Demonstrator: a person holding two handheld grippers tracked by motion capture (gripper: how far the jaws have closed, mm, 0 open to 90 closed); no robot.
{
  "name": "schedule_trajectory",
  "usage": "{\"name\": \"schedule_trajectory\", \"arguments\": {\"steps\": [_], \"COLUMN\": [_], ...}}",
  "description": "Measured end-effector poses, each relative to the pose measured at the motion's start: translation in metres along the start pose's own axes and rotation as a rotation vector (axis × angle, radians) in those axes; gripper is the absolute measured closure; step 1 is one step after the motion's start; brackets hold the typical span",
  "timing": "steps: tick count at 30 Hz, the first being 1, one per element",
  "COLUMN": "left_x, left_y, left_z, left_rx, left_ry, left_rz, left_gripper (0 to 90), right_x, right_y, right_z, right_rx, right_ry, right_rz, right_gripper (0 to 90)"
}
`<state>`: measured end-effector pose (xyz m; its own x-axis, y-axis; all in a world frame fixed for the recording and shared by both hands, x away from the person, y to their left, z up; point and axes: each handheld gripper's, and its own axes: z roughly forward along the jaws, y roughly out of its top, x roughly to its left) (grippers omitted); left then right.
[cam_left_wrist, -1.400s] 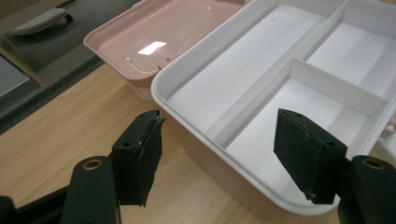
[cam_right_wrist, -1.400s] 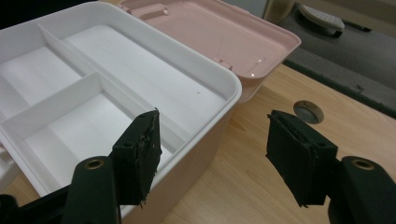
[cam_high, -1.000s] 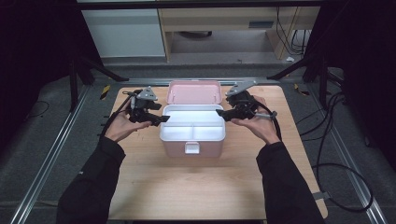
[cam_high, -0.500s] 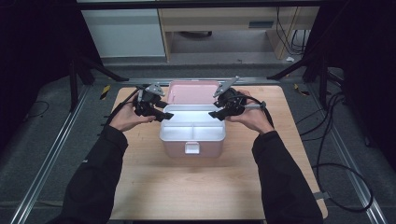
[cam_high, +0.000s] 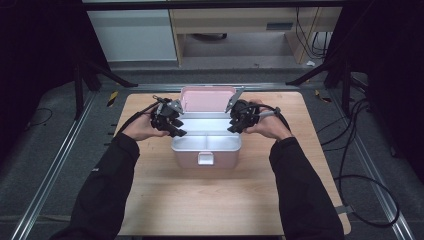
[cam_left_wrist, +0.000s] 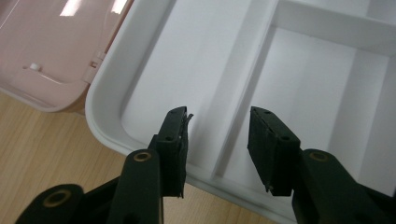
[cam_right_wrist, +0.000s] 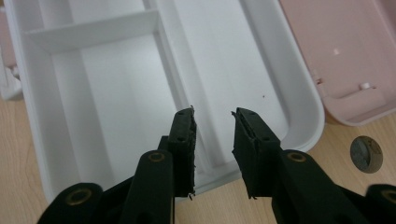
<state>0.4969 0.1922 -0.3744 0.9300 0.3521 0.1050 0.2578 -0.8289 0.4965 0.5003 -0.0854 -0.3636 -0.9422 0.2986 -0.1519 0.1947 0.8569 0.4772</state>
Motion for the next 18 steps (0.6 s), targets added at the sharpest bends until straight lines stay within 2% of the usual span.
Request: {"name": "schedule_trajectory", "arguments": {"steps": [2,4,6,7,9,11,12,14,18], "left_x": [0.0,0.001,0.001,0.001,0.001,0.002,0.002,0.006,0.007], "left_y": [0.0,0.0,0.0,0.001,0.004,0.007,0.008,0.006,0.005], "left_z": [0.0,0.002,0.004,0.005,0.007,0.009,0.009,0.009,0.009], "left_rx": [0.003,0.012,0.018,0.025,0.057,0.085,0.09,0.078,0.078], "left_ry": [-0.003,-0.011,-0.014,-0.017,-0.017,-0.023,-0.03,-0.059,-0.084], "left_rz": [0.006,0.029,0.04,0.046,0.073,0.085,0.089,0.089,0.097], "left_gripper": [59.0,63.3,64.3,66.5,67.7,71.2,71.2,73.5,78.8], "right_x": [0.0,-0.001,-0.001,-0.001,-0.001,-0.001,-0.001,-0.006,-0.01], "right_y": [0.0,0.0,0.0,0.002,0.003,0.007,0.007,0.008,0.011], "right_z": [0.001,0.007,0.008,0.011,0.011,0.014,0.014,0.014,0.016], "right_rx": [0.011,0.059,0.066,0.095,0.106,0.144,0.144,0.152,0.176], "right_ry": [0.004,0.032,0.038,0.059,0.063,0.07,0.07,0.098,0.131], "right_rz": [-0.004,-0.022,-0.029,-0.056,-0.066,-0.098,-0.098,-0.098,-0.105], "right_gripper": [71.8,75.9,76.9,79.2,79.6,82.6,82.6,83.9,84.6]}}
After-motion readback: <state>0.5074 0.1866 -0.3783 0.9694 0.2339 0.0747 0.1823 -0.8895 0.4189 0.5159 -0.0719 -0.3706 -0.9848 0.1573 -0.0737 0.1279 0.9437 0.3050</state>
